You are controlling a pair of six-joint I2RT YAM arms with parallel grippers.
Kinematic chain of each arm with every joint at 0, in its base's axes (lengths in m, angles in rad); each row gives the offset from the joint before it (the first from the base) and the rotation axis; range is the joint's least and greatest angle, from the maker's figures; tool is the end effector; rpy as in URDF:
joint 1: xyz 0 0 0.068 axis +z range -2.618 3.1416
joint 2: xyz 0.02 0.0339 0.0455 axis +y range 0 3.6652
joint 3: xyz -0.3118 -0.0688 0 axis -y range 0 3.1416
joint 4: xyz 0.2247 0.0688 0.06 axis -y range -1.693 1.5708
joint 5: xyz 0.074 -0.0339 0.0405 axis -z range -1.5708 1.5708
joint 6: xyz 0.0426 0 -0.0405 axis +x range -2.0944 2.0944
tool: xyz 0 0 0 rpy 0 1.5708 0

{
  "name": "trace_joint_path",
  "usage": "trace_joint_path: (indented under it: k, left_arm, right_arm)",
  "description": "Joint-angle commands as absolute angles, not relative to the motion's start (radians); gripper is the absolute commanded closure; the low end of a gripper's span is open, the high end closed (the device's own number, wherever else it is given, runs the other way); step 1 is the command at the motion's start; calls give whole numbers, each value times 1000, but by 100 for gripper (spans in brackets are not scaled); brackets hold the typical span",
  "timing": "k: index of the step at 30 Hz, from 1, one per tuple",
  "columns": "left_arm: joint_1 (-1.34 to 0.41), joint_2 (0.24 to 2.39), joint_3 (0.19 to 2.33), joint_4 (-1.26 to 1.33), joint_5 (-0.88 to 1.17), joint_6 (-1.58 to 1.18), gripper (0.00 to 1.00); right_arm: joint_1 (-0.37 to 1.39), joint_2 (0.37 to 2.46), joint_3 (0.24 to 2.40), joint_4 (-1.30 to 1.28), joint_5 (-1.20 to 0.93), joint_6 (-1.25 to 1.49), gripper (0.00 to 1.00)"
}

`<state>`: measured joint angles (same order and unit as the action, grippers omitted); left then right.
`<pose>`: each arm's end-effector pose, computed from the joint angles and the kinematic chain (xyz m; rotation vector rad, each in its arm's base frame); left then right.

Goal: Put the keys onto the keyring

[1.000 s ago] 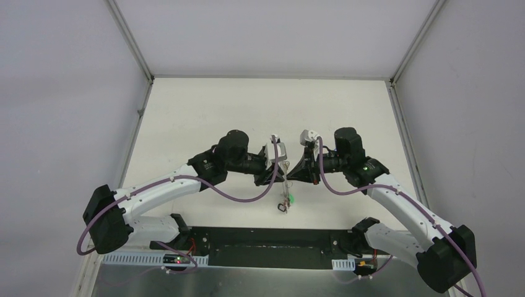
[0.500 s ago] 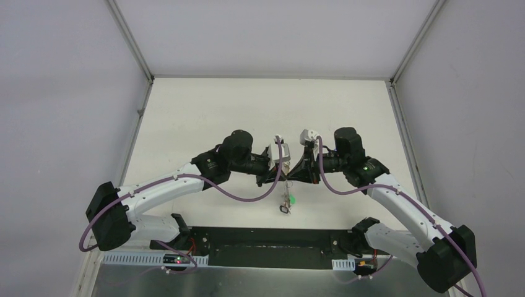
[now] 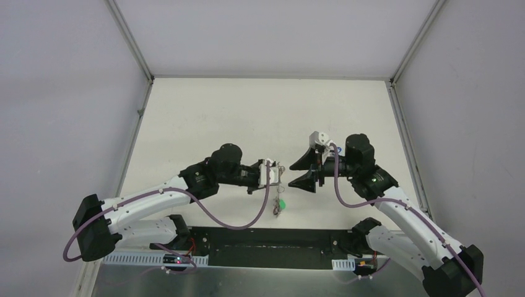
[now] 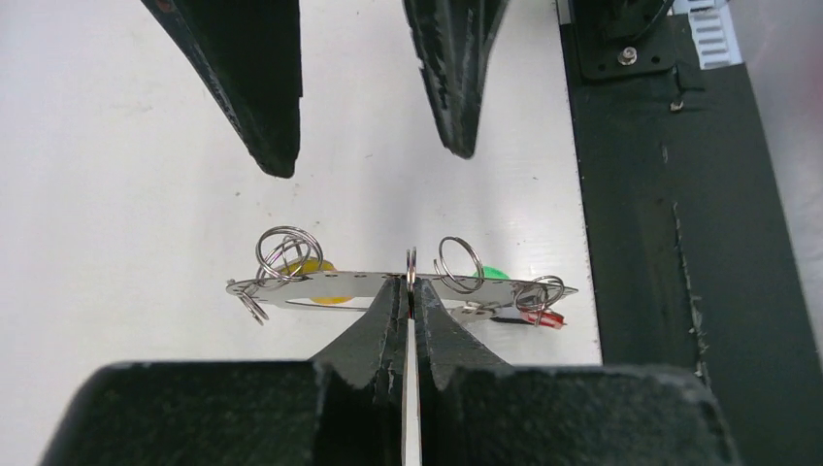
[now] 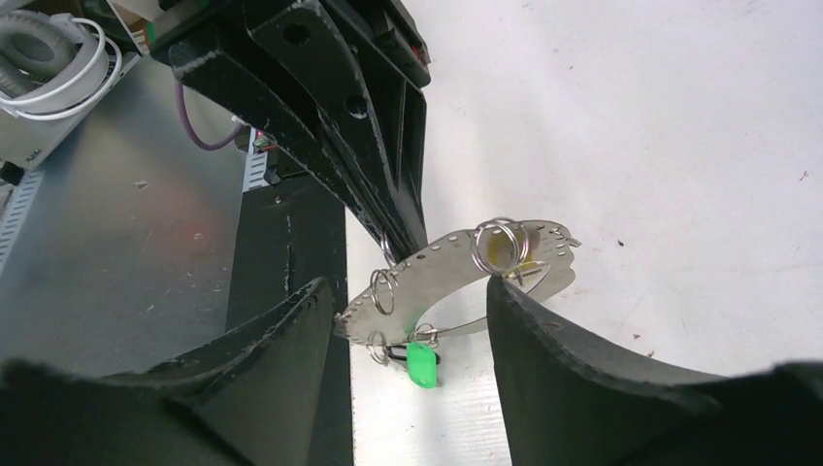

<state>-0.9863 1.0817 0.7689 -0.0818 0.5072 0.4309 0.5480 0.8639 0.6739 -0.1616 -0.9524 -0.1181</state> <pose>0.0978 -0.1853 0.3339 1.5508 1.2827 -0.8568 0.1032 0.1037 0.3331 -1.2205 1.5131 1.1941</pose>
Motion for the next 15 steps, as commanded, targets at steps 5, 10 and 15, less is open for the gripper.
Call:
trace_joint_path:
  k: [5, 10, 15]
  left_arm:
    - [-1022, 969, 630, 222, 479, 660, 100]
    - [-1051, 964, 559, 388, 475, 711, 100]
    - [-1061, 975, 519, 529, 432, 689, 100]
  right_arm:
    - [551, 773, 538, 168, -992, -3, 40]
    - [552, 778, 526, 238, -1032, 27, 44]
    - [559, 776, 506, 280, -1076, 26, 56]
